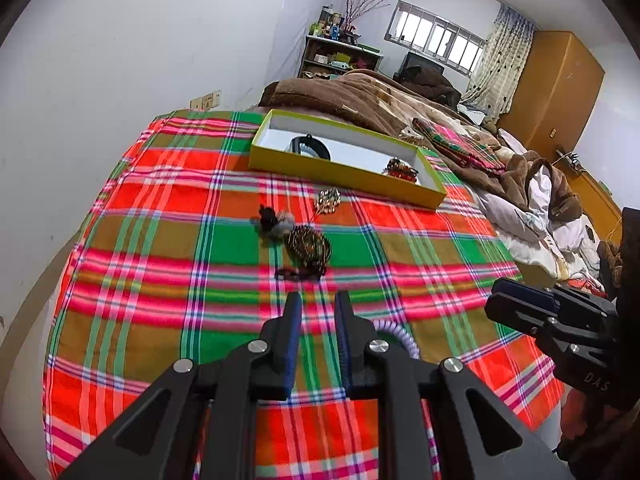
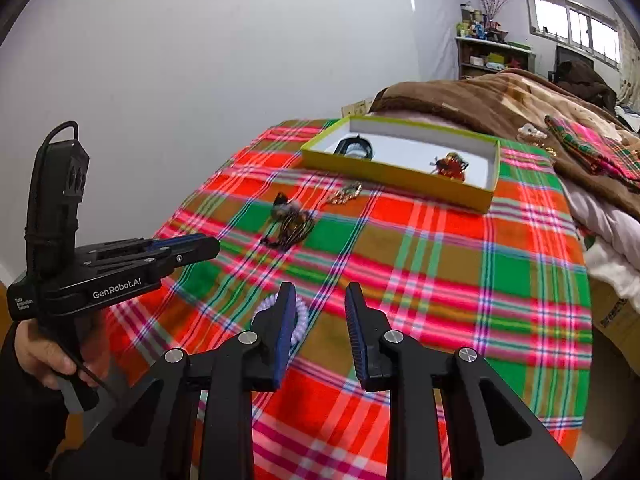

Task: Organize jewelry
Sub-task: 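Grasp the beaded necklace with the left tool while the right tool grasps the second lavender hair tie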

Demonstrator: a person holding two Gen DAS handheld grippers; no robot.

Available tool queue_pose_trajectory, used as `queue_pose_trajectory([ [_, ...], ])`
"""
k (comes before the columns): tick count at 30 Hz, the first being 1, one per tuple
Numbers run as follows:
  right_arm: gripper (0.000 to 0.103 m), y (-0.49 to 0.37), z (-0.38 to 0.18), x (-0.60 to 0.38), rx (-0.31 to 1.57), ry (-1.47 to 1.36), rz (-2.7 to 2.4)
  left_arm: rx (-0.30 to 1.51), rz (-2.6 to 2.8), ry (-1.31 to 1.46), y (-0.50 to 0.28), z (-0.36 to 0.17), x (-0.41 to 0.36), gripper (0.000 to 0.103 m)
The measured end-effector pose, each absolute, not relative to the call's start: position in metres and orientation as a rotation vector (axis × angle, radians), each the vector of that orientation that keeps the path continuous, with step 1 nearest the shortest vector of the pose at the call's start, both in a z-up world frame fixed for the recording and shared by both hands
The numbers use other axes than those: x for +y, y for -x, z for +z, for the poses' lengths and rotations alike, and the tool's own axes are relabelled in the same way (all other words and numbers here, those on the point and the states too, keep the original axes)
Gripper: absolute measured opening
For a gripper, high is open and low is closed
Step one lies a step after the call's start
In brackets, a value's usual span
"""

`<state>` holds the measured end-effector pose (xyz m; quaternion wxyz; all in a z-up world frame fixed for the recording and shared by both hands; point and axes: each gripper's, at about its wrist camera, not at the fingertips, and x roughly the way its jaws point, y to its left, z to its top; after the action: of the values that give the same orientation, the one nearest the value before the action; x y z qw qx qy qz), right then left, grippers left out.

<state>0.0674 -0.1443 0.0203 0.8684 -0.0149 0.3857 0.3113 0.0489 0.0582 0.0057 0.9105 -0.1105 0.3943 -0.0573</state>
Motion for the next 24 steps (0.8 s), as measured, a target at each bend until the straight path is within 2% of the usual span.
queue_pose_trajectory([
  [7, 0.028, -0.068, 0.004, -0.134, 0.856, 0.041, 0.664, 0.838, -0.108, 0.264, -0.046, -0.004, 0.071, 0.018],
  [8, 0.037, -0.069, 0.001, -0.132, 0.864, 0.044, 0.665, 0.841, -0.105, 0.268, -0.046, -0.005, 0.072, 0.018],
  [10, 0.046, -0.071, -0.004, -0.127, 0.880, 0.050, 0.674, 0.845, -0.101, 0.277, -0.047, -0.006, 0.077, 0.018],
  [22, 0.045, -0.081, -0.035, -0.088, 0.960, 0.174, 0.665, 0.843, -0.094, 0.301, -0.053, -0.006, 0.091, 0.018],
  [24, 0.038, -0.081, -0.037, -0.086, 0.953, 0.204, 0.642, 0.845, -0.097, 0.301, -0.056, -0.006, 0.093, 0.018],
])
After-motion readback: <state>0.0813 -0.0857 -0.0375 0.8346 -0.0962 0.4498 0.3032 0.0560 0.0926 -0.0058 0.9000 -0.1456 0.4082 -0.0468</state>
